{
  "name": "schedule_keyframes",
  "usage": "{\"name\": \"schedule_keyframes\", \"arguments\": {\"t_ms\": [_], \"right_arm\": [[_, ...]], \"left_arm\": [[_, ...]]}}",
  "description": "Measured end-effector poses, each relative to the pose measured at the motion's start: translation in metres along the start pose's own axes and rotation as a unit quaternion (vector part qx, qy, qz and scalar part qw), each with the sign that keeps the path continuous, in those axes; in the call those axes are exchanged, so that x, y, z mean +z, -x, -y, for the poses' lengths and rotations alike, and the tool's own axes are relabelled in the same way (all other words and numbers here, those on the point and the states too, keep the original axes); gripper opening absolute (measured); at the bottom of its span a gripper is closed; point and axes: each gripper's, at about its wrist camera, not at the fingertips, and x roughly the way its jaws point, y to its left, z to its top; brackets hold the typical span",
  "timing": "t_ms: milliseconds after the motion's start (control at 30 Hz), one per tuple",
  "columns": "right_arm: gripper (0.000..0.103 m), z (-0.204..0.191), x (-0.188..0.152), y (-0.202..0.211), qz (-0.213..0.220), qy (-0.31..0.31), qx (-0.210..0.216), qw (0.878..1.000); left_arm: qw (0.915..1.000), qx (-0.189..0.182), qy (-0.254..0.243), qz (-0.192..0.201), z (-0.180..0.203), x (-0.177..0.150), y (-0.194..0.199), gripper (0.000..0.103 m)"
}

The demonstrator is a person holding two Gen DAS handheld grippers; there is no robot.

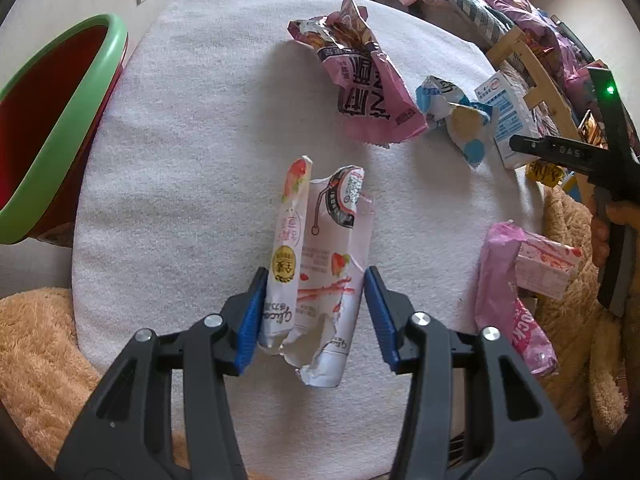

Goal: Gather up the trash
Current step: 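Grasp white Glico wrapper with left gripper while right gripper grasps white milk carton, then lift Glico wrapper and milk carton and carry them over the red bucket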

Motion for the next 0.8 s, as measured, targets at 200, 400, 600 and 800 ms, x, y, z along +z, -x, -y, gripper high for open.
{"name": "schedule_keyframes", "arguments": {"t_ms": [200,400,600,800], "right_arm": [[0.038,-0.015,-0.007,0.006,-0.003,0.006,0.032,0.999],[0.038,-0.024,-0.012,0.004,-0.010,0.013,0.035,0.999],[0.039,-0.020,-0.013,0.003,-0.008,0.006,0.029,1.000],[0.045,-0.020,-0.010,0.007,0.006,0.001,0.027,1.000]], "left_arm": [[1.0000,0.003,-0.001,-0.002,0.004,0.001,-0.002,0.046],[1.0000,0.003,0.002,-0.002,0.003,0.001,-0.003,0.046],[1.0000,0.003,0.001,-0.003,0.003,0.001,-0.003,0.047],[1.0000,0.004,0.001,-0.003,0.003,0.001,-0.004,0.047]]}}
